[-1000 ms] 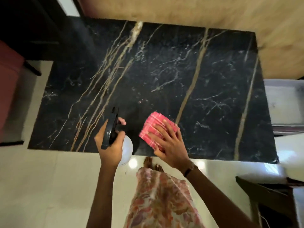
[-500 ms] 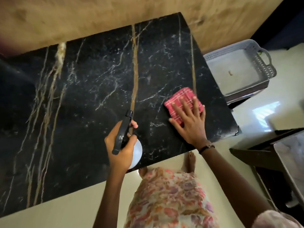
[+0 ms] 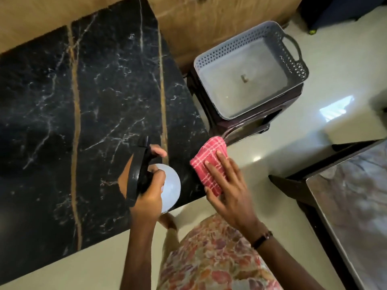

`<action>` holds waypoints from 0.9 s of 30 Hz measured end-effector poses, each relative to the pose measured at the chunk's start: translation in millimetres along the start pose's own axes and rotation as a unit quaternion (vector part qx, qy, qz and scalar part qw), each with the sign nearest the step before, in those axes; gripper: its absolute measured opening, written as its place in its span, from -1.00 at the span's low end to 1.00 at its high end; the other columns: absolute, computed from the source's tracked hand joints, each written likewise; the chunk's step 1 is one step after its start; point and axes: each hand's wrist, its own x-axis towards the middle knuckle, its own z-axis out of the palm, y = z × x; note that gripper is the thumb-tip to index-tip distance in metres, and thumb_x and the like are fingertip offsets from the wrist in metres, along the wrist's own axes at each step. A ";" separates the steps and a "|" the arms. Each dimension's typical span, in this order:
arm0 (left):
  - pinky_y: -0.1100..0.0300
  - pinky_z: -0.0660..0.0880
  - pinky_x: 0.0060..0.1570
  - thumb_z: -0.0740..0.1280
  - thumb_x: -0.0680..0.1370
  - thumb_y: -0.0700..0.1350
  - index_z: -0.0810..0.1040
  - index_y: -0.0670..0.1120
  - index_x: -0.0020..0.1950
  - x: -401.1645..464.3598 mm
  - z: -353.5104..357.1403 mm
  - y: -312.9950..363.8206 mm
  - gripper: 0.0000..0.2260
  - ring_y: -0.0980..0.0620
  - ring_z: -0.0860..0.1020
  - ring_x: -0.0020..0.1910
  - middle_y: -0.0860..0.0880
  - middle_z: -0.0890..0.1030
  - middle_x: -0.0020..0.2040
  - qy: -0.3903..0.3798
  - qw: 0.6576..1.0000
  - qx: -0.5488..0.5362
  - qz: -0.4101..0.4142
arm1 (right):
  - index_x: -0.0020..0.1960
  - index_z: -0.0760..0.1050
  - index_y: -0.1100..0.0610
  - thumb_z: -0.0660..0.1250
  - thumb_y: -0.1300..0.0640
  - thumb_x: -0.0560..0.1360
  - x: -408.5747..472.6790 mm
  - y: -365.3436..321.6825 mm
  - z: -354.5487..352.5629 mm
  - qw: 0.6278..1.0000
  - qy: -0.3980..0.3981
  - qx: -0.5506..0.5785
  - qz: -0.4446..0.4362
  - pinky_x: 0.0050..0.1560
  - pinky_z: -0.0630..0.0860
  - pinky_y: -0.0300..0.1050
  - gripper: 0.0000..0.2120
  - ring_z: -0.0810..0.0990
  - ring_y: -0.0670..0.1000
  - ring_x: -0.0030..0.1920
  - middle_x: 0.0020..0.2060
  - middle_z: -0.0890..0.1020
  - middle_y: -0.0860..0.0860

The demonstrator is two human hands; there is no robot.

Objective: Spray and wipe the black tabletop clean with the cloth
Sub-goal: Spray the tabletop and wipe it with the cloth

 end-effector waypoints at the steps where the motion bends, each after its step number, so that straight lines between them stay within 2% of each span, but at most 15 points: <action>1: 0.23 0.40 -0.13 0.18 0.40 -0.12 0.39 0.00 -0.32 -0.4 6.7 1.5 -0.90 0.01 0.45 -0.35 0.00 0.45 -0.37 -0.001 1.000 0.004 -0.006 | 0.54 0.12 -0.07 0.12 -0.18 0.57 -4.4 -0.4 -0.9 1.000 0.001 0.016 0.005 0.49 0.10 0.16 -0.42 -0.01 0.05 0.56 0.56 0.06 -0.03; 4: 0.17 0.39 -0.20 0.18 0.39 -0.15 0.40 0.03 -0.33 0.2 28.6 8.6 -0.88 -0.12 0.40 -0.41 0.01 0.44 -0.40 0.016 1.000 0.022 0.011 | 0.55 0.06 -0.10 0.12 -0.19 0.57 -1.0 1.1 -8.8 0.999 -0.013 0.038 0.003 0.49 0.08 0.24 -0.40 -0.02 0.02 0.56 0.57 0.02 -0.05; 6: 0.26 0.39 -0.28 0.18 0.37 -0.13 0.45 0.13 -0.36 3.3 38.3 17.8 -0.82 -0.03 0.41 -0.46 0.05 0.39 -0.47 0.038 0.999 0.024 0.022 | 0.56 0.03 -0.11 0.11 -0.23 0.57 3.7 -1.1 -10.4 0.999 -0.017 0.037 -0.010 0.48 0.06 0.29 -0.38 0.00 0.04 0.56 0.57 0.00 -0.04; 7: 0.29 0.36 -0.32 0.17 0.36 -0.10 0.47 0.15 -0.37 5.6 44.4 22.3 -0.81 0.02 0.38 -0.49 -0.04 0.37 -0.48 0.038 0.999 0.032 0.021 | 0.56 -0.01 -0.12 0.09 -0.25 0.57 6.2 -1.0 -10.1 0.999 -0.020 0.041 -0.010 0.47 0.05 0.31 -0.37 0.01 0.06 0.56 0.57 -0.02 -0.03; 8: 0.24 0.33 -0.35 0.15 0.36 -0.08 0.46 0.17 -0.37 7.5 51.6 27.4 -0.82 -0.01 0.33 -0.52 -0.11 0.35 -0.45 0.026 0.999 0.039 0.022 | 0.56 -0.05 -0.14 0.08 -0.26 0.57 9.2 -0.4 -9.7 0.998 -0.026 0.051 -0.006 0.47 0.05 0.29 -0.36 0.02 0.08 0.55 0.57 -0.04 -0.02; 10: 0.10 0.25 -0.38 0.15 0.34 -0.08 0.39 0.10 -0.39 11.6 64.4 34.9 -0.87 -0.07 0.26 -0.54 -0.10 0.34 -0.47 0.014 0.999 0.033 0.016 | 0.57 -0.08 -0.11 0.10 -0.25 0.56 23.2 2.6 -11.2 0.996 -0.033 0.083 0.004 0.46 0.09 0.14 -0.33 0.14 0.10 0.52 0.57 -0.05 0.02; 11: 0.10 0.23 -0.38 0.15 0.35 -0.10 0.37 0.06 -0.41 13.7 65.7 34.6 -0.86 0.00 0.28 -0.56 -0.05 0.38 -0.50 0.026 0.999 0.027 0.017 | 0.57 -0.06 -0.08 0.12 -0.24 0.55 34.5 2.9 -12.4 0.993 -0.035 0.108 0.008 0.43 0.15 0.05 -0.32 0.21 0.09 0.48 0.56 -0.03 0.04; 13: 0.22 0.24 -0.39 0.12 0.39 -0.12 0.40 0.01 -0.39 20.2 63.7 23.2 -0.83 0.18 0.36 -0.53 0.09 0.44 -0.48 0.021 0.998 0.026 0.047 | 0.57 -0.05 -0.02 0.15 -0.21 0.54 65.1 4.2 -14.0 0.985 -0.042 0.170 0.002 0.41 0.24 -0.02 -0.29 0.29 0.06 0.42 0.56 0.03 0.07; 14: 0.30 0.26 -0.38 0.10 0.42 -0.12 0.44 -0.15 -0.33 24.2 61.4 16.7 -0.79 0.23 0.38 -0.47 0.12 0.44 -0.44 -0.001 0.996 0.054 0.065 | 0.57 -0.04 0.00 0.18 -0.20 0.54 83.1 3.7 -13.6 0.982 -0.038 0.185 -0.010 0.41 0.26 0.00 -0.28 0.31 0.07 0.41 0.55 0.06 0.09; 16: 0.42 0.33 -0.27 0.08 0.47 -0.17 0.44 -0.32 -0.25 32.4 58.3 8.4 -0.74 0.25 0.41 -0.39 0.13 0.41 -0.37 -0.024 0.991 0.106 0.072 | 0.57 -0.03 0.02 0.22 -0.17 0.53 114.9 -1.0 -11.1 0.983 -0.027 0.182 -0.022 0.42 0.23 0.06 -0.26 0.31 0.11 0.40 0.54 0.08 0.12; 18: 0.49 0.36 -0.20 0.11 0.45 -0.14 0.41 -0.22 -0.32 41.0 60.6 7.9 -0.78 0.27 0.44 -0.38 0.12 0.41 -0.40 0.008 0.994 0.097 0.056 | 0.57 -0.03 0.01 0.22 -0.18 0.53 127.6 -2.9 -9.0 0.983 -0.026 0.179 -0.017 0.44 0.22 0.10 -0.26 0.30 0.13 0.41 0.54 0.09 0.13; 21: 0.50 0.37 -0.26 0.17 0.33 0.02 0.31 -0.07 -0.40 52.2 76.9 21.4 -0.81 0.21 0.42 -0.46 0.15 0.43 -0.52 0.081 0.996 0.004 -0.023 | 0.57 -0.03 -0.02 0.21 -0.16 0.55 98.5 4.6 -12.3 0.978 -0.038 0.202 -0.032 0.41 0.30 0.07 -0.30 0.27 0.01 0.44 0.55 0.07 0.04; 24: 0.39 0.38 -0.26 0.17 0.33 0.01 0.36 -0.05 -0.40 68.0 81.5 29.3 -0.83 0.17 0.38 -0.48 0.14 0.40 -0.54 0.072 0.997 -0.004 -0.003 | 0.57 -0.04 -0.09 0.17 -0.17 0.56 60.3 11.1 -15.3 0.978 -0.060 0.199 -0.023 0.43 0.29 0.01 -0.33 0.21 -0.08 0.46 0.56 0.04 -0.04; 27: 0.42 0.40 -0.20 0.16 0.33 0.02 0.31 -0.09 -0.38 84.4 80.7 26.5 -0.80 0.17 0.40 -0.46 0.12 0.38 -0.54 0.076 0.997 -0.007 0.003 | 0.56 -0.03 -0.09 0.20 -0.16 0.55 82.2 9.1 -14.2 0.978 -0.049 0.202 -0.028 0.41 0.32 0.02 -0.32 0.24 -0.06 0.45 0.54 0.12 -0.04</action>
